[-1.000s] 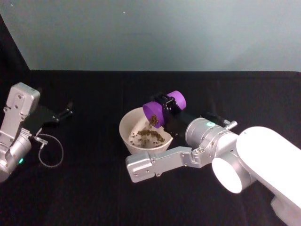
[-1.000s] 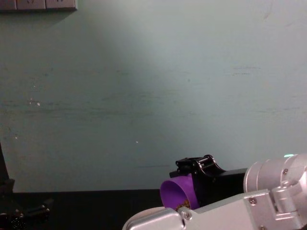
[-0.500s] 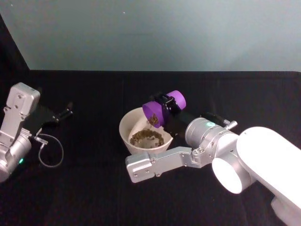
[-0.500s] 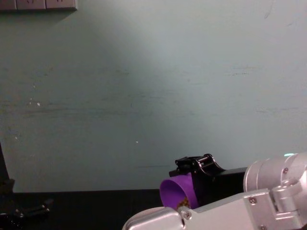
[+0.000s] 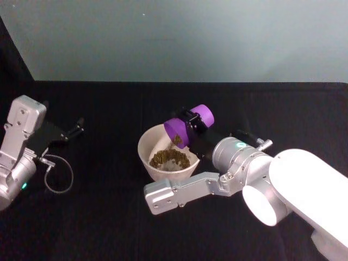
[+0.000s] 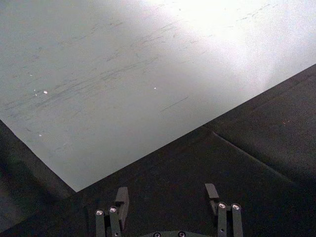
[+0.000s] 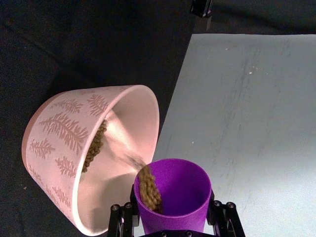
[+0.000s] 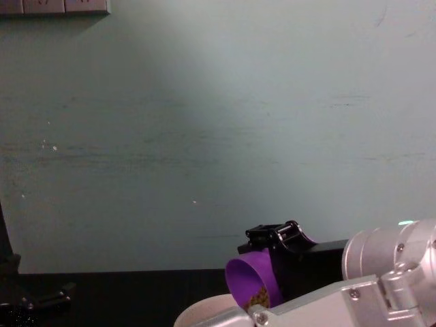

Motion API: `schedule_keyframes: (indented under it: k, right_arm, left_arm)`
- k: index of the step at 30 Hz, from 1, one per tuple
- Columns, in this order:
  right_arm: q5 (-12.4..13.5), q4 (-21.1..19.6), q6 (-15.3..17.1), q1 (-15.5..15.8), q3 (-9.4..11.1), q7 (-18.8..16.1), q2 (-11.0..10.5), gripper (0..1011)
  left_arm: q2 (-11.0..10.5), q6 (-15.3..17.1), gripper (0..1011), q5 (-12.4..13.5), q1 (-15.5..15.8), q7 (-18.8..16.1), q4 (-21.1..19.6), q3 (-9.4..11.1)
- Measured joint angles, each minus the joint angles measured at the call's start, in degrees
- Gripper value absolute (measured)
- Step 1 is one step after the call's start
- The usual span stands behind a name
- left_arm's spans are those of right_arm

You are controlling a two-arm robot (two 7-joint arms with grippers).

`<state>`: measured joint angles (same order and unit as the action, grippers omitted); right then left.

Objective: Pick up the cup and pour the mung beans from the cup into the bowl.

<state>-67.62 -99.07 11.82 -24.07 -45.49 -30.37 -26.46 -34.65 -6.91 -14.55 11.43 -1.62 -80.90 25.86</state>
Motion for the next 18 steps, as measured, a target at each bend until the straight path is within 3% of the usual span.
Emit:
schedule_keyframes:
  k: [18]
  right_arm:
    - [-2.0,0.0,0.2,0.0,-0.7,-0.1,-0.1,735]
  left_arm:
    - [0.0,0.0,1000,0.0,0.0,0.0,0.0,0.0]
